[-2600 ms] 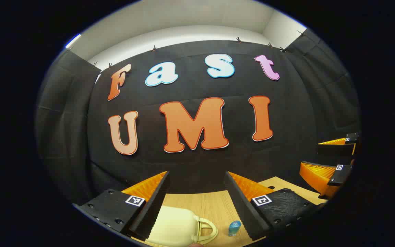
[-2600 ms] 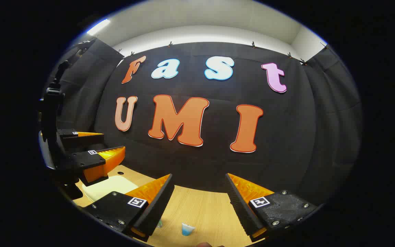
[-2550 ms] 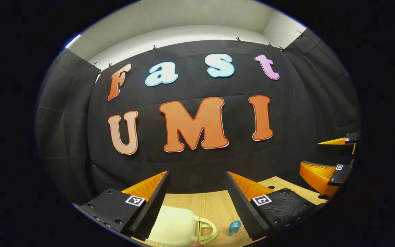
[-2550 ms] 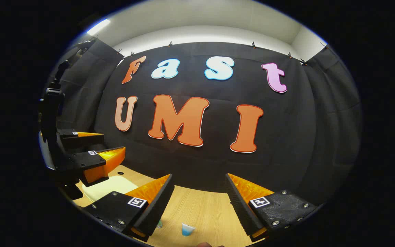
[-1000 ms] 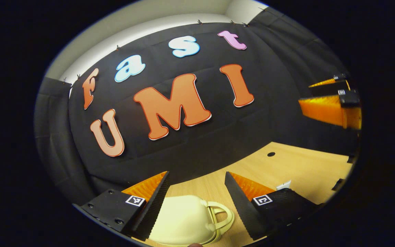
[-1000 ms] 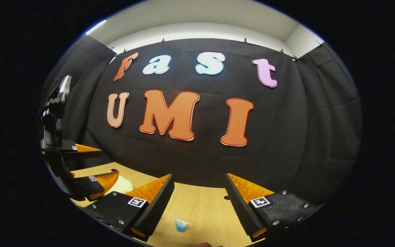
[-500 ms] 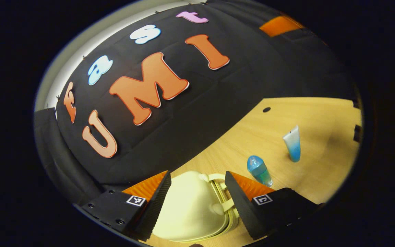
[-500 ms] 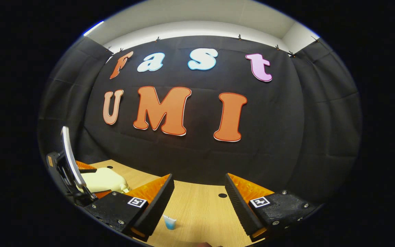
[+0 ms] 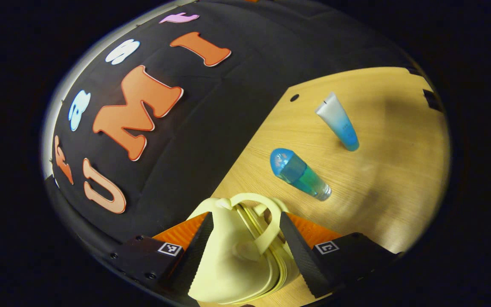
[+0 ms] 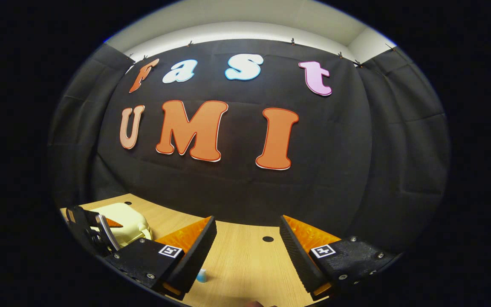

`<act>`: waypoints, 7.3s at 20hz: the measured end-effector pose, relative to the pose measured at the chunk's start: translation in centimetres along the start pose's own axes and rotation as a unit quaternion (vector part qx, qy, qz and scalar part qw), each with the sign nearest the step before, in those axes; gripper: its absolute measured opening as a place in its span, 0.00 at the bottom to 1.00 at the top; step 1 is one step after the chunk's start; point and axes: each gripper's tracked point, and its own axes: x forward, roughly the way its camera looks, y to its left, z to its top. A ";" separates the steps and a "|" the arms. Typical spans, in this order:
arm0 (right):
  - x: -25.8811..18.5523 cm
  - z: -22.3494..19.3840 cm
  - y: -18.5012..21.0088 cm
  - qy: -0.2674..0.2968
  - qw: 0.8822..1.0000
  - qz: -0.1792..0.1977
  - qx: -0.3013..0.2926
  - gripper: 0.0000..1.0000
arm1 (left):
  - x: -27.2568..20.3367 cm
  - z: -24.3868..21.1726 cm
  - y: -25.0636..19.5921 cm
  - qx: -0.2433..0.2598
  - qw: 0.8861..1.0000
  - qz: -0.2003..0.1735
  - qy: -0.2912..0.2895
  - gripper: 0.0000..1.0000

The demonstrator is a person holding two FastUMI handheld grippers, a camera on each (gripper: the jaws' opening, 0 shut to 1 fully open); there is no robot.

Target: First open the suitcase, pack the skin care products into it, and then close the suitcase.

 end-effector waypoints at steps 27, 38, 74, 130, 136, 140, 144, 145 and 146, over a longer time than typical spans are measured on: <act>2.9 0.3 8.7 0.014 1.000 0.011 -0.018 0.94 | -2.8 -1.9 15.5 -0.136 0.988 0.073 -0.020 0.06; 3.9 1.8 17.6 0.014 0.998 0.050 -0.037 0.94 | -6.0 -13.9 30.9 -0.243 0.954 0.177 0.000 0.08; 3.1 -0.2 22.0 0.056 0.997 0.024 -0.050 0.94 | 1.7 -35.7 34.9 -0.332 0.919 0.186 0.099 0.61; 1.5 -17.2 6.8 0.137 0.983 0.116 -0.027 0.94 | 13.8 5.4 -8.6 -0.434 0.897 -0.080 -0.018 0.65; 1.5 -21.6 9.2 0.203 0.966 0.160 -0.013 0.95 | 11.7 5.7 -7.0 -0.432 0.898 -0.083 -0.017 0.44; 2.2 -23.7 10.7 0.234 0.955 0.181 -0.011 0.95 | 9.3 6.6 -2.8 -0.446 0.893 -0.063 -0.023 0.42; 3.2 -26.9 12.4 0.271 0.942 0.199 -0.016 0.89 | 7.1 7.5 1.9 -0.445 0.894 -0.039 -0.038 0.42; 3.4 -27.7 12.8 0.277 0.939 0.204 -0.015 0.78 | 6.5 7.7 2.8 -0.444 0.895 -0.033 -0.043 0.42; 3.3 -28.4 13.3 0.285 0.935 0.210 -0.014 0.74 | 6.0 7.6 3.6 -0.438 0.898 -0.026 -0.045 0.42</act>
